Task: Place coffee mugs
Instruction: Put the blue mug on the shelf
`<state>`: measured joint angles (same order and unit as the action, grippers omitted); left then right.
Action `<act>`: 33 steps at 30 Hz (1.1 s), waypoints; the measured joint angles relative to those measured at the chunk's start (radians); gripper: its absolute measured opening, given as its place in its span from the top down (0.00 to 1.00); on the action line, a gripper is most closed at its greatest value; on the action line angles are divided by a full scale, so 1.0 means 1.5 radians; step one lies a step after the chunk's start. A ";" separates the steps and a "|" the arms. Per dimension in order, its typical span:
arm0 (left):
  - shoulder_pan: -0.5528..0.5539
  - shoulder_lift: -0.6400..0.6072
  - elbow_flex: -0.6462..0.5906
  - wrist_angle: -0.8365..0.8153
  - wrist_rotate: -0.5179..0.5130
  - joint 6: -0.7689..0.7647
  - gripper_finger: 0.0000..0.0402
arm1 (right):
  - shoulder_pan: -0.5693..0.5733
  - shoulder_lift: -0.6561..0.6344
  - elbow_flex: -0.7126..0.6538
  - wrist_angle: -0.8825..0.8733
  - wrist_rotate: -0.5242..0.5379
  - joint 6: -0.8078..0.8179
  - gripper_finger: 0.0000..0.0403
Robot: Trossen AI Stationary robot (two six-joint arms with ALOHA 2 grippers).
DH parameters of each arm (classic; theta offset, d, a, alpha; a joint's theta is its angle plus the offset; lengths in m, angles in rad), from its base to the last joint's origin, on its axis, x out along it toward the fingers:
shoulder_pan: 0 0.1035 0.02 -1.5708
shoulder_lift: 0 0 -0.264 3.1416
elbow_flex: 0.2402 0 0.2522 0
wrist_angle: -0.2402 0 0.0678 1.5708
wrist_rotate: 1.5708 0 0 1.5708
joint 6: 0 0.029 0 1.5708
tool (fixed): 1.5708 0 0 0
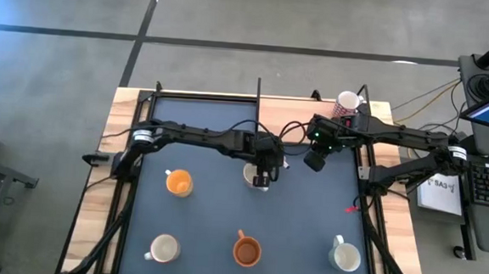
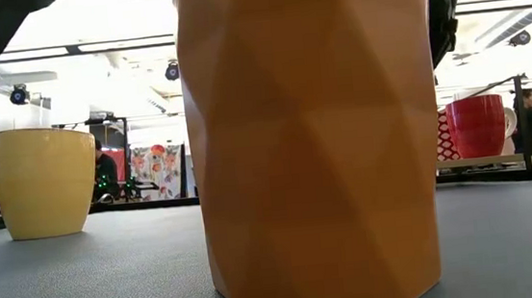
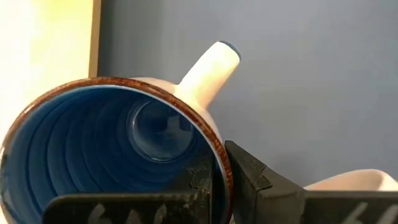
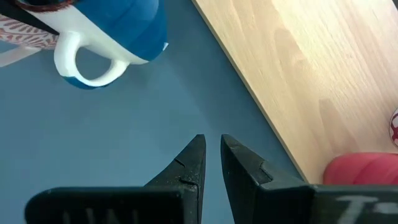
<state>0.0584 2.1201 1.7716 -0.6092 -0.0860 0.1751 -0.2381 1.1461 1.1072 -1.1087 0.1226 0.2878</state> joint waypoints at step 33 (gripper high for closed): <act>0.025 -0.004 -0.008 -0.035 0.023 -0.035 0.96 | -0.028 0.000 0.047 -0.200 0.113 0.028 0.90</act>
<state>0.0954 2.1146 1.7590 -0.6615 -0.0519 0.1233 -0.2801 1.1461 1.1778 -1.4091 0.2916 0.3305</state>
